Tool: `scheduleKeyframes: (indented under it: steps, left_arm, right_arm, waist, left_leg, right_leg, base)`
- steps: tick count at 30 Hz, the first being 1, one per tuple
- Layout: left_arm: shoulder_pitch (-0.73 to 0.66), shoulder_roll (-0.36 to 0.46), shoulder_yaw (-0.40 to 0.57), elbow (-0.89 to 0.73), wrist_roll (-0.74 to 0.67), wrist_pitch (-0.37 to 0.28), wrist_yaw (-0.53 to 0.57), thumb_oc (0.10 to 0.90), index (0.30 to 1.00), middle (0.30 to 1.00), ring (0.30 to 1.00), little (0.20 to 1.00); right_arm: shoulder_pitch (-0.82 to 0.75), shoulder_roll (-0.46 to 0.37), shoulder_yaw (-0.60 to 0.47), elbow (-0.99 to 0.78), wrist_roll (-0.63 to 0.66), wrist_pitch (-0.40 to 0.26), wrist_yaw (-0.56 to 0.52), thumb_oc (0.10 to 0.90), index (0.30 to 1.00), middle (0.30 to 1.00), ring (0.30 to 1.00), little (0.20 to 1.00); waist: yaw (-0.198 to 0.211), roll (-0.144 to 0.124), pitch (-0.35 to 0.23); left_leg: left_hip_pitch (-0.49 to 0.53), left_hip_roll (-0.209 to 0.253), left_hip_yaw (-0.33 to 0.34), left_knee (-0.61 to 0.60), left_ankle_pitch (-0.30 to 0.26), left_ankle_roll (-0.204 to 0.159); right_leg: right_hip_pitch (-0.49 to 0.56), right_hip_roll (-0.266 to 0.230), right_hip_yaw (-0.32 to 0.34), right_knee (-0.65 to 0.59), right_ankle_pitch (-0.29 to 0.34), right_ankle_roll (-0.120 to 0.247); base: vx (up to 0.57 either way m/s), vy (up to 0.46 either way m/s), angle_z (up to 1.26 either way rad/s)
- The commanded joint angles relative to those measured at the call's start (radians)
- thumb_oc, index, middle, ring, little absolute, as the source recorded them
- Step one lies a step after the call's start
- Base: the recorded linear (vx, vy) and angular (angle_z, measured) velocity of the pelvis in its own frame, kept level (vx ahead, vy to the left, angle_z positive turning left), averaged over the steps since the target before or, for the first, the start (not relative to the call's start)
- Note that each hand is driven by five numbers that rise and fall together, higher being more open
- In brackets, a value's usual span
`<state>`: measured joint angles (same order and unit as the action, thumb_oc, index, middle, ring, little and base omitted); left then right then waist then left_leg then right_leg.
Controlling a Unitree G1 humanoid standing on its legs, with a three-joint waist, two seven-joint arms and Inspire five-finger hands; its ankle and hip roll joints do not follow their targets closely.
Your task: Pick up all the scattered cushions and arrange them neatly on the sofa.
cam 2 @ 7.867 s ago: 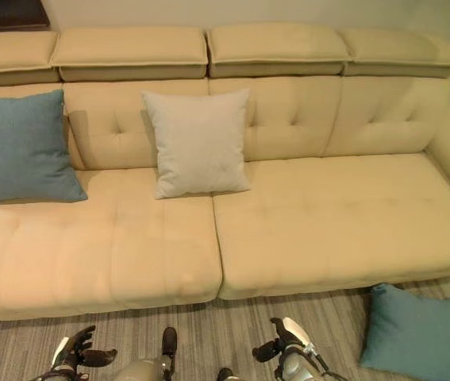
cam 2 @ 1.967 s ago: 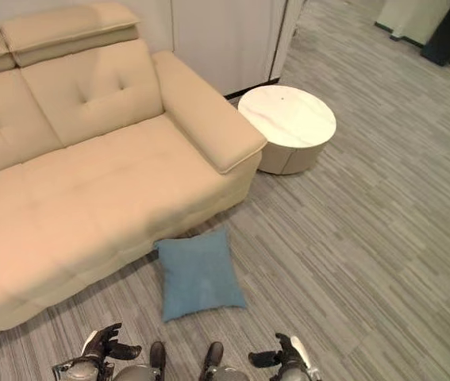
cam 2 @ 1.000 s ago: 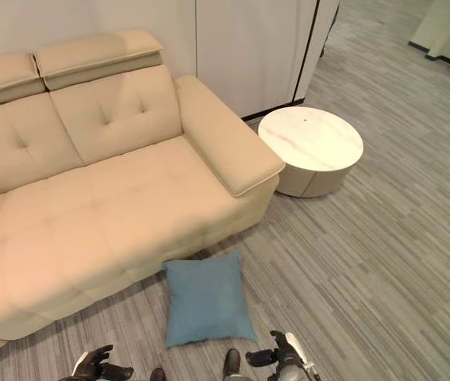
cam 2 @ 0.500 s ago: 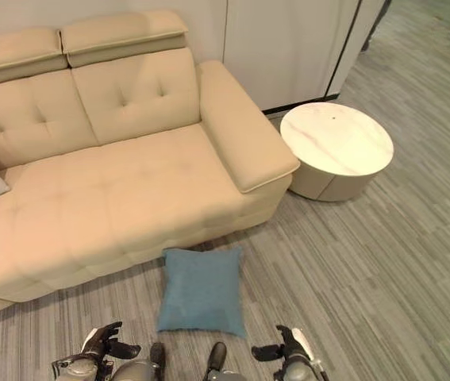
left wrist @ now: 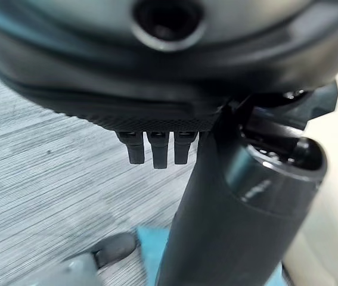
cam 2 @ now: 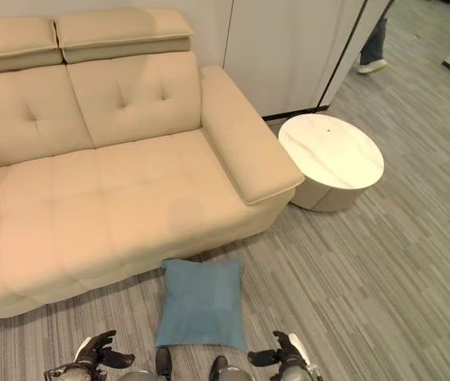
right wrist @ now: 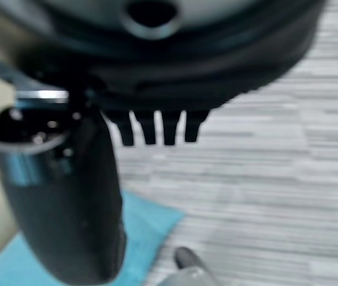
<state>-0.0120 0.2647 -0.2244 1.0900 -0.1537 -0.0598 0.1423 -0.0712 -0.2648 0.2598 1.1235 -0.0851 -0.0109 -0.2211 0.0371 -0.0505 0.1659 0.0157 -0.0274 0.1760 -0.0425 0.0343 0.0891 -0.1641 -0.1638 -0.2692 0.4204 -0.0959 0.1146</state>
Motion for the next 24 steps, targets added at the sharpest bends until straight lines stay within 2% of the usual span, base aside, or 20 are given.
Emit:
scheduleKeyframes:
  steps: [1,3,4,11,16,18,19,20,22,23,24]
  left_arm:
    - [-0.014,0.01,0.016,-0.029,0.026,-0.036,0.017,0.8,0.9,0.9,0.9,0.9]
    - [-0.018,0.01,0.013,-0.027,0.027,-0.038,0.019,0.8,0.9,0.9,0.9,0.9]
    - [-0.025,0.01,0.01,-0.013,0.033,-0.041,0.023,0.8,0.9,0.9,0.9,0.9]
    - [-0.022,0.0,0.01,0.0,0.04,-0.043,0.023,0.8,0.9,0.9,0.9,0.9]
    - [-0.056,0.009,0.002,-0.025,0.026,-0.047,0.041,0.8,0.9,0.9,0.9,0.9]
    - [-0.092,0.017,-0.007,-0.046,0.011,-0.052,0.056,0.8,0.9,0.9,0.9,0.9]
    - [-0.137,0.026,-0.019,-0.072,-0.017,-0.06,0.081,0.8,0.9,0.9,0.9,0.9]
    - [-0.137,0.026,-0.019,-0.072,-0.017,-0.06,0.081,0.8,0.9,0.9,0.9,0.9]
    - [-0.18,0.034,-0.03,-0.103,-0.055,-0.071,0.106,0.8,0.9,0.9,0.9,0.9]
    - [-0.231,0.042,-0.042,-0.13,-0.088,-0.086,0.14,0.8,0.9,0.9,0.9,0.9]
    - [-0.232,0.042,-0.042,-0.129,-0.088,-0.086,0.14,0.8,0.9,0.9,0.9,0.9]
  right_arm:
    - [-0.02,-0.032,-0.002,-0.032,-0.007,-0.023,-0.025,0.8,0.9,0.9,0.9,0.9]
    - [-0.023,-0.033,-0.003,-0.031,-0.005,-0.024,-0.027,0.8,0.9,0.9,0.9,0.9]
    - [-0.024,-0.034,0.0,-0.019,-0.004,-0.021,-0.026,0.8,0.9,0.9,0.9,0.9]
    - [-0.024,-0.038,0.004,-0.011,-0.012,-0.025,-0.03,0.8,0.9,0.9,0.9,0.9]
    - [-0.047,-0.048,0.0,-0.022,0.001,-0.03,-0.046,0.8,0.9,0.9,0.9,0.9]
    - [-0.073,-0.057,-0.01,-0.03,0.024,-0.031,-0.06,0.8,0.9,0.9,0.9,0.9]
    - [-0.101,-0.065,-0.028,-0.047,0.065,-0.035,-0.08,0.8,0.9,0.9,0.9,0.9]
    - [-0.101,-0.065,-0.028,-0.047,0.065,-0.035,-0.08,0.8,0.9,0.9,0.9,0.9]
    - [-0.134,-0.074,-0.047,-0.059,0.112,-0.038,-0.102,0.8,0.9,0.9,0.9,0.9]
    - [-0.176,-0.088,-0.063,-0.069,0.16,-0.043,-0.131,0.8,0.9,0.9,0.9,0.9]
    - [-0.177,-0.088,-0.063,-0.068,0.16,-0.044,-0.131,0.8,0.9,0.9,0.9,0.9]
  waist:
    - [0.004,-0.005,0.001]
    - [0.001,-0.004,0.005]
    - [-0.003,-0.015,0.01]
    - [0.005,-0.021,0.001]
    - [-0.004,-0.018,0.029]
    - [-0.009,-0.016,0.067]
    - [-0.015,-0.012,0.101]
    - [-0.015,-0.012,0.101]
    - [-0.022,-0.003,0.127]
    - [-0.026,0.012,0.154]
    - [-0.027,0.012,0.151]
  left_leg:
    - [-0.041,-0.003,-0.059,0.041,-0.092,-0.044]
    - [-0.039,-0.005,-0.066,0.039,-0.093,-0.045]
    - [-0.043,-0.02,-0.08,0.047,-0.1,-0.047]
    - [-0.049,-0.026,-0.084,0.042,-0.104,-0.053]
    - [-0.084,-0.021,-0.092,0.048,-0.095,-0.061]
    - [-0.142,-0.015,-0.093,0.075,-0.088,-0.066]
    - [-0.228,-0.009,-0.091,0.129,-0.087,-0.071]
    - [-0.229,-0.009,-0.091,0.129,-0.087,-0.071]
    - [-0.328,-0.006,-0.093,0.188,-0.086,-0.076]
    - [-0.429,-0.005,-0.097,0.266,-0.117,-0.083]
    - [-0.435,-0.005,-0.097,0.27,-0.118,-0.083]
  right_leg:
    - [0.059,0.015,0.027,-0.145,0.058,0.025]
    - [0.049,0.018,0.034,-0.172,0.06,0.02]
    - [0.065,0.02,0.053,-0.263,0.069,0.024]
    - [0.099,0.024,0.037,-0.319,0.078,0.025]
    - [0.069,0.026,0.029,-0.309,0.069,0.016]
    - [0.016,0.02,0.032,-0.286,0.07,0.009]
    - [-0.057,0.011,0.033,-0.245,0.068,-0.002]
    - [-0.058,0.011,0.033,-0.245,0.068,-0.002]
    - [-0.15,0.005,0.035,-0.199,0.064,-0.016]
    - [-0.248,0.0,0.036,-0.129,0.029,-0.024]
    - [-0.254,0.0,0.036,-0.127,0.028,-0.024]
  base:
    - [0.04,-0.004,0.21]
    - [0.03,-0.016,0.18]
    - [0.03,-0.026,0.12]
    - [0.03,-0.036,0.15]
    - [-0.05,-0.044,0.07]
    - [-0.21,-0.053,0.11]
    - [-0.22,-0.056,0.05]
    - [-0.23,-0.066,0.05]
    - [-0.17,-0.072,0.07]
    - [-0.12,-0.076,0.07]
    - [-0.19,-0.086,0.07]
